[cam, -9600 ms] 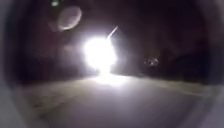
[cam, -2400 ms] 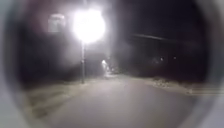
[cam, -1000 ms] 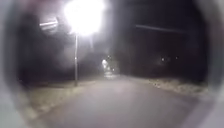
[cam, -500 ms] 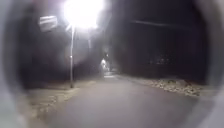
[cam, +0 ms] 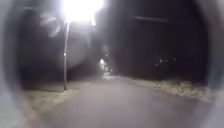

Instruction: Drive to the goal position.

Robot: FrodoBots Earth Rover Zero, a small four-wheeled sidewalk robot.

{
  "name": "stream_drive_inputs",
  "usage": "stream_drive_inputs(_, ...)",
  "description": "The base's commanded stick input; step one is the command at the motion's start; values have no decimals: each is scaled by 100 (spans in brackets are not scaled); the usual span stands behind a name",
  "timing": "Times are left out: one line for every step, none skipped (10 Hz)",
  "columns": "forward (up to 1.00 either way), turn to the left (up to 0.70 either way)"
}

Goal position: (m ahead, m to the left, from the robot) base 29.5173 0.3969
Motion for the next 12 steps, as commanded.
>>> stream_drive_inputs(100, 3)
stream_drive_inputs(100, 3)
stream_drive_inputs(100, 3)
stream_drive_inputs(100, 5)
stream_drive_inputs(100, 9)
stream_drive_inputs(100, 13)
stream_drive_inputs(100, 15)
stream_drive_inputs(100, 16)
stream_drive_inputs(100, 16)
stream_drive_inputs(100, 15)
stream_drive_inputs(100, 13)
stream_drive_inputs(100, 10)
